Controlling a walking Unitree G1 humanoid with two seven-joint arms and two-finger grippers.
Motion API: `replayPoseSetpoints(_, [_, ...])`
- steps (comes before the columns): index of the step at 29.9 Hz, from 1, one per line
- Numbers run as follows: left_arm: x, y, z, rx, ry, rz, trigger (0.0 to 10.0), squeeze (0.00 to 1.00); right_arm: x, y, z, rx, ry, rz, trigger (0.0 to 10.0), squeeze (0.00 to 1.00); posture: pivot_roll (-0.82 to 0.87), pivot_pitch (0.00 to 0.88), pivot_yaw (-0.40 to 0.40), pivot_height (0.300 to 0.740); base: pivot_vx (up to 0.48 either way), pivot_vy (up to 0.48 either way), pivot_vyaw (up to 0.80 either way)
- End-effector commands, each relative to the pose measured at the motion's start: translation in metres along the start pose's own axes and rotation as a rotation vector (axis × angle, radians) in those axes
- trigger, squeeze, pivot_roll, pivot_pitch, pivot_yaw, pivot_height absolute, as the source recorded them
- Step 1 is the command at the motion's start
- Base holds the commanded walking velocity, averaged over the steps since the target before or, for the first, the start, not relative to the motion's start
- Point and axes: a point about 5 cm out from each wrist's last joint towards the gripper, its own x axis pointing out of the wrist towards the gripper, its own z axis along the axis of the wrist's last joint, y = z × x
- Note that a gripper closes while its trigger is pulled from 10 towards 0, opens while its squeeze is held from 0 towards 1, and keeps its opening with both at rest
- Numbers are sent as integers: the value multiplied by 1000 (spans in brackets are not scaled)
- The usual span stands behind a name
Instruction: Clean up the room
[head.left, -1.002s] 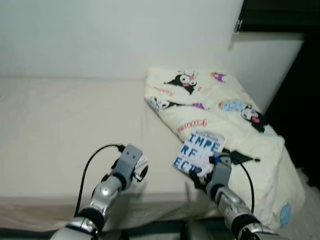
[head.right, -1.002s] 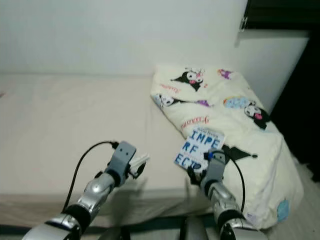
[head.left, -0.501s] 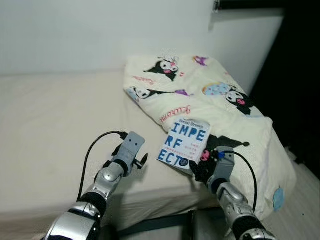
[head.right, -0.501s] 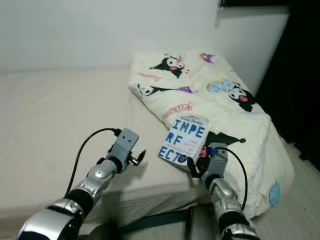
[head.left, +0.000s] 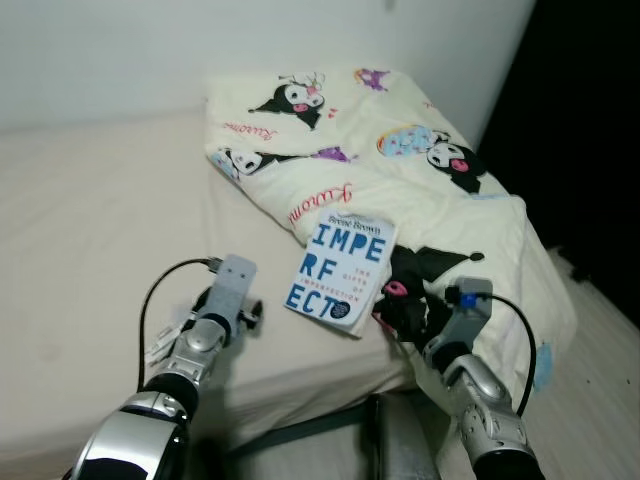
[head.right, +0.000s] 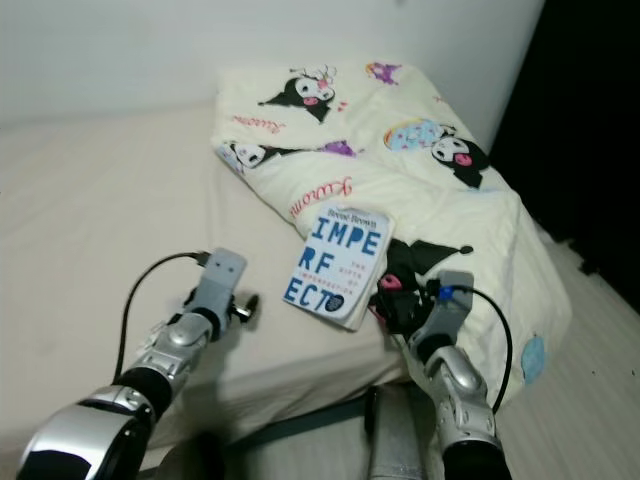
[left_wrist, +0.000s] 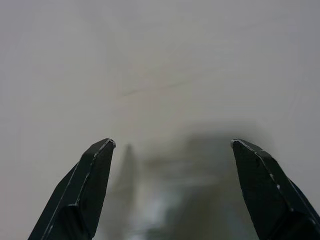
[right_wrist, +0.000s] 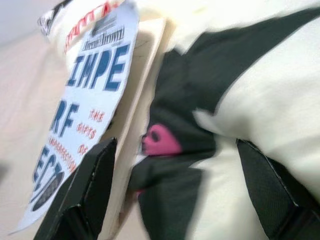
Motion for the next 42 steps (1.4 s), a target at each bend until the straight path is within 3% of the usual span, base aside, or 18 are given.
replayPoseSetpoints(1, [-3, 13, -11, -22, 43, 77, 10000, 0, -3, -3, 0, 14, 8, -18, 10000, 0, -311, 209, 9, 477, 0, 0, 0])
replayPoseSetpoints(7, [-4, 38, -14, -24, 36, 188, 10000, 0, -7, -5, 0, 7, 38, -32, 10000, 0, -303, 208, 5, 477, 0, 0, 0])
replayPoseSetpoints(9, [-8, 41, -27, -66, 97, 188, 10000, 0, -8, -5, 0, 9, 56, -40, 10000, 0, -293, 206, 5, 477, 0, 0, 0])
replayPoseSetpoints(14, [-11, 39, -35, -107, 134, 174, 10000, 0, -9, -5, 1, 10, 64, -47, 10000, 0, -292, 206, 5, 477, 0, 0, 0])
replayPoseSetpoints(16, [-18, 34, -54, -238, 225, 157, 10000, 0, -9, -7, 2, 8, 77, -61, 10000, 0, -286, 204, 0, 477, 0, 0, 0])
replayPoseSetpoints(19, [-18, 34, -54, -238, 225, 157, 10000, 0, -9, -7, 2, 8, 77, -61, 10000, 0, -286, 204, 0, 477, 0, 0, 0])
replayPoseSetpoints(23, [-23, 27, -69, -406, 331, 138, 10000, 0, -6, -11, 5, 3, 84, -74, 10000, 0, -276, 196, -4, 477, 0, 0, 0])
replayPoseSetpoints(25, [-23, 27, -69, -406, 331, 138, 10000, 0, -6, -11, 5, 3, 84, -74, 10000, 0, -276, 196, -4, 477, 0, 0, 0])
replayPoseSetpoints(26, [-25, 19, -74, -438, 371, 101, 10000, 0, -5, -12, 6, 2, 84, -77, 10000, 0, -275, 193, -5, 477, 0, 0, 0])
replayPoseSetpoints(27, [-27, 12, -77, -460, 402, 74, 6941, 0, -4, -12, 7, 1, 83, -80, 10000, 0, -276, 191, -5, 477, 0, 0, 0])
replayPoseSetpoints(28, [-27, 12, -77, -460, 402, 74, 6941, 0, -4, -12, 7, 1, 83, -80, 10000, 0, -276, 191, -5, 477, 0, 0, 0])
replayPoseSetpoints(29, [-30, 5, -81, -471, 433, 45, 0, 0, -3, -13, 8, 1, 83, -84, 10000, 0, -277, 187, -6, 477, 0, 0, 0])
replayPoseSetpoints(31, [-33, -3, -86, -461, 472, 8, 0, 0, -2, -13, 9, 2, 87, -89, 10000, 0, -278, 183, -8, 477, 0, 0, 0])
replayPoseSetpoints(36, [-35, -6, -89, -458, 490, -3, 0, 0, 4, -8, 14, 21, 75, -63, 10000, 0, -267, 162, -14, 477, 0, 0, 0])
replayPoseSetpoints(41, [-33, 0, -87, -463, 470, 23, 0, 0, 11, 3, 16, 58, 55, -2, 10000, 0, -256, 150, -17, 477, 0, 0, 0])
replayPoseSetpoints(42, [-31, 8, -83, -462, 439, 56, 0, 0, 16, 15, 19, 122, 40, 58, 10000, 0, -241, 146, -20, 477, 0, 0, 0])
